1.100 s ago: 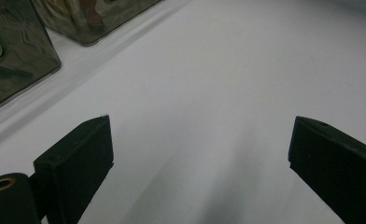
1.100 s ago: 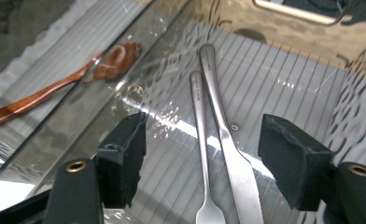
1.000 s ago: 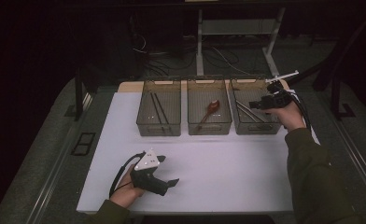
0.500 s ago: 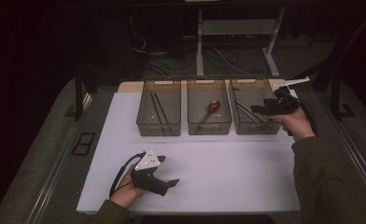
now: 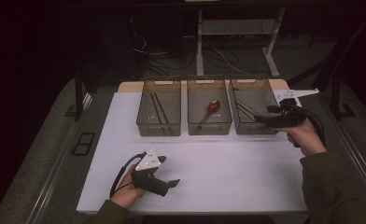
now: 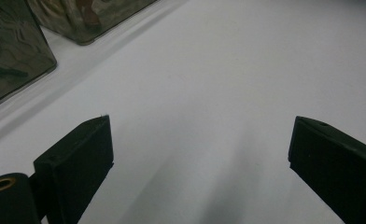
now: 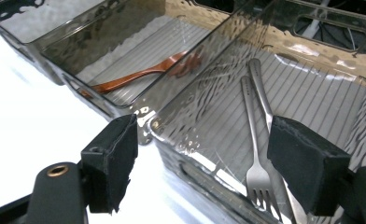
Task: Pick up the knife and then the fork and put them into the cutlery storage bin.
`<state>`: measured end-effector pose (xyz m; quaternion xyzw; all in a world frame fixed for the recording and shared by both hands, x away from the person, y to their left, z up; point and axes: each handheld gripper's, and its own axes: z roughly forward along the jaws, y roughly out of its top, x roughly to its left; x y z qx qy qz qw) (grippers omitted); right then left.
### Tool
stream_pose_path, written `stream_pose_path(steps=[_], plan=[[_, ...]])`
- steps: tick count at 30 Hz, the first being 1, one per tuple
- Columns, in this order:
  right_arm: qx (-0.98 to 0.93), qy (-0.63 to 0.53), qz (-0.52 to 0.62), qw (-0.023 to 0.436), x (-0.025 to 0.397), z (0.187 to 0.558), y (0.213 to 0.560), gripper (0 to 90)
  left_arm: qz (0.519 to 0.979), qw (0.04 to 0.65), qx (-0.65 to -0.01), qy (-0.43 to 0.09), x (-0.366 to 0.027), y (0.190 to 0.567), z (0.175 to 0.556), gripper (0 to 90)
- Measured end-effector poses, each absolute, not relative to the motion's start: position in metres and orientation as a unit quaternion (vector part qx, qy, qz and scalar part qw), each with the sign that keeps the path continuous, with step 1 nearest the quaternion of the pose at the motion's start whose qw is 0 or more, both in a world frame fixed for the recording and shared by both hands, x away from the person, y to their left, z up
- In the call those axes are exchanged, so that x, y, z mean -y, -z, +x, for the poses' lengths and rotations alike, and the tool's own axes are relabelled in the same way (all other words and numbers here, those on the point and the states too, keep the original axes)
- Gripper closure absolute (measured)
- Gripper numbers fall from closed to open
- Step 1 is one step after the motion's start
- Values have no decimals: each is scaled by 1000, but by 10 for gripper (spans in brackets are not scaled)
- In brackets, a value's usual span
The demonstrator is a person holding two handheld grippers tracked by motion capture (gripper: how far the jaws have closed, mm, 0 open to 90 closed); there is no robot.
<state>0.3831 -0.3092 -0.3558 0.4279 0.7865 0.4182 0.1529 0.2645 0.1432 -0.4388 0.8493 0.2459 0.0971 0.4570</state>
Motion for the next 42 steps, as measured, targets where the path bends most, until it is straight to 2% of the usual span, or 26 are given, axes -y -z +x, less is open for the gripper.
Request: stream_pose_path(steps=[25,42], plan=[[-788,-449,389,161,301,314,380,210,850,456,-244,-98,-142,438,264,58],[-775,-471,386,170,301,280,410,201,850,456,-243,-100,-142,437,263,58]])
